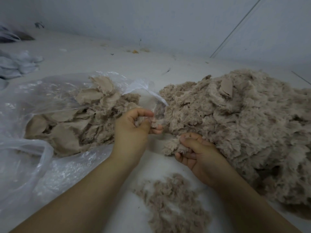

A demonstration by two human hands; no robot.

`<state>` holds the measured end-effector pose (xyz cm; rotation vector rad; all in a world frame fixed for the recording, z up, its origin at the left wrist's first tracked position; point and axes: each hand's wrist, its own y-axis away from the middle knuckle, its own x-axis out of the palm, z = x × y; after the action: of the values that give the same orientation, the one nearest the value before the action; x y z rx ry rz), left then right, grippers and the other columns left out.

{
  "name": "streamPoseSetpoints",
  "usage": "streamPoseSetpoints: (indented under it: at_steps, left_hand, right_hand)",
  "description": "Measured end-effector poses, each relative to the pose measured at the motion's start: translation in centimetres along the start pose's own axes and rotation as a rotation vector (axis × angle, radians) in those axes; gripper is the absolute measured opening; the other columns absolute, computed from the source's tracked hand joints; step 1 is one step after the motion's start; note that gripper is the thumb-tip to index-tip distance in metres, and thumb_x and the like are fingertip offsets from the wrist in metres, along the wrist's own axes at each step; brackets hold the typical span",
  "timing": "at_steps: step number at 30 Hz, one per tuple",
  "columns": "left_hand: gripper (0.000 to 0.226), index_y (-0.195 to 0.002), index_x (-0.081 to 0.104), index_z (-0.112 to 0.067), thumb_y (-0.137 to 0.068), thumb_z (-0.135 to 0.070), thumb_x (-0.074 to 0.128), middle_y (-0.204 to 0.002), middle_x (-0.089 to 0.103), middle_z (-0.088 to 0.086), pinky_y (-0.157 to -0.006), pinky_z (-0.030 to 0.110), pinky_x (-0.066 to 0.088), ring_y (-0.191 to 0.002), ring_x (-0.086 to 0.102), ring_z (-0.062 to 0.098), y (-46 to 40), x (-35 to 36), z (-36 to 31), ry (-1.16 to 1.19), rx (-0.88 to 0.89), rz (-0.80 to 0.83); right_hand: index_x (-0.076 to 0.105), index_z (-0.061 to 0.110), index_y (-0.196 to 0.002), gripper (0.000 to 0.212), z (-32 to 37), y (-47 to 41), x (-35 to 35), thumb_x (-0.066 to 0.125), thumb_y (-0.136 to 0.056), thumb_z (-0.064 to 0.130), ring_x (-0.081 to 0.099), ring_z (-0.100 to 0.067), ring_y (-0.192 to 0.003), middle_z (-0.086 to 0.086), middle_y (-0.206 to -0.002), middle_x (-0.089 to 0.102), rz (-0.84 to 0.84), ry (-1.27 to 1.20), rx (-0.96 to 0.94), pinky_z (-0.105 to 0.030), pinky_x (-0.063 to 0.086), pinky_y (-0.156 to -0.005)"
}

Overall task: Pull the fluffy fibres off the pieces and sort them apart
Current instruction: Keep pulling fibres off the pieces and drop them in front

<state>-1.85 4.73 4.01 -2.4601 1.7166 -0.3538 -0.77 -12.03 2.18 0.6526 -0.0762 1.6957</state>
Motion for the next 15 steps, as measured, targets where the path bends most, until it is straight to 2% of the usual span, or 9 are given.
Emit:
streamPoseSetpoints:
  at_steps: [3, 6, 9, 11, 12, 13, 15]
  left_hand:
    - [0.014, -0.089, 0.072, -0.018, -0.084, -0.004, 0.072, -0.071, 0.072, -0.004, -0.056, 0.020, 0.054, -0.060, 0.067, 0.008, 0.5, 0.5, 0.1, -0.186, -0.018, 0.218]
    - [0.024, -0.093, 0.073, -0.022, -0.077, -0.006, 0.080, -0.069, 0.068, -0.019, -0.057, 0.010, 0.050, -0.061, 0.064, -0.006, 1.1, 1.1, 0.8, -0.324, -0.037, 0.424]
    - [0.020, -0.088, 0.076, -0.015, -0.079, 0.003, 0.074, -0.066, 0.063, -0.022, -0.055, 0.005, 0.044, -0.057, 0.059, -0.009, 0.9, 1.1, 1.4, -0.494, 0.103, 0.368]
    - [0.024, -0.086, 0.077, -0.012, -0.078, 0.009, 0.069, -0.075, 0.064, -0.017, -0.063, 0.000, 0.039, -0.062, 0.057, -0.007, 0.4, 0.7, 1.4, -0.621, 0.251, 0.256]
    - [0.025, -0.087, 0.077, -0.009, -0.077, 0.012, 0.067, -0.080, 0.066, -0.008, -0.068, -0.002, 0.037, -0.068, 0.057, -0.004, 0.1, 0.4, 1.4, -0.682, 0.320, 0.214]
    - [0.027, -0.090, 0.077, -0.007, -0.075, 0.013, 0.066, -0.086, 0.068, 0.001, -0.072, -0.003, 0.035, -0.075, 0.060, 0.006, -0.2, 0.2, 1.5, -0.731, 0.371, 0.206]
    - [0.030, -0.097, 0.076, -0.004, -0.074, 0.013, 0.066, -0.098, 0.068, 0.011, -0.079, -0.001, 0.033, -0.092, 0.061, 0.021, -0.5, 0.0, 1.6, -0.793, 0.406, 0.295]
  right_hand:
    - [0.062, 0.010, -0.086, 0.010, 0.0, 0.1, -0.1, 0.056, -0.093, 0.006, 0.066, -0.012, -0.059, -0.007, -0.073, 0.070, 0.038, 0.010, -0.007, -0.022, 0.054, -0.053]
    - [0.063, 0.009, -0.088, 0.009, 0.1, 0.1, -0.1, 0.056, -0.093, 0.007, 0.066, -0.013, -0.059, -0.009, -0.075, 0.070, 0.069, 0.028, 0.006, -0.023, 0.054, -0.054]
    - [0.060, 0.009, -0.086, 0.009, 0.2, 0.2, 0.0, 0.056, -0.093, 0.005, 0.063, -0.010, -0.053, -0.003, -0.062, 0.066, 0.054, 0.023, 0.014, -0.022, 0.054, -0.053]
    - [0.057, 0.009, -0.085, 0.011, 0.1, 0.1, 0.0, 0.054, -0.094, 0.004, 0.058, -0.006, -0.046, 0.002, -0.051, 0.057, 0.041, 0.033, -0.005, -0.022, 0.054, -0.053]
    - [0.056, 0.008, -0.083, 0.012, 0.1, 0.0, 0.0, 0.053, -0.094, 0.006, 0.054, -0.005, -0.042, 0.003, -0.048, 0.051, 0.039, 0.032, -0.016, -0.023, 0.054, -0.053]
    - [0.055, 0.008, -0.080, 0.014, 0.1, 0.0, -0.1, 0.053, -0.094, 0.009, 0.049, -0.004, -0.038, 0.003, -0.046, 0.045, 0.041, 0.024, -0.021, -0.024, 0.054, -0.054]
    - [0.053, 0.007, -0.074, 0.022, 0.1, 0.1, -0.2, 0.056, -0.090, 0.022, 0.045, -0.004, -0.034, 0.004, -0.043, 0.040, 0.060, 0.006, -0.011, -0.028, 0.051, -0.059]
